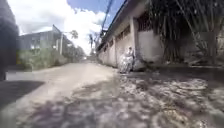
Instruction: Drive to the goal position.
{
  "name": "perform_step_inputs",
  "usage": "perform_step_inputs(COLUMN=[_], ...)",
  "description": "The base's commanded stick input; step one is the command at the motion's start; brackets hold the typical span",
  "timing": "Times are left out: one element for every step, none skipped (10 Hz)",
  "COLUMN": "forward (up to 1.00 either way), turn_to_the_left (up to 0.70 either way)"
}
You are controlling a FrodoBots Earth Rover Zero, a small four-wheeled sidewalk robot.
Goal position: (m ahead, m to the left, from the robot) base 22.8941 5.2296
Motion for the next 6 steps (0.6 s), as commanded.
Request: perform_step_inputs(forward=[1.0,1.0,1.0,1.0,1.0,1.0], turn_to_the_left=[0.0,0.0,0.0,0.0,0.0,0.0])
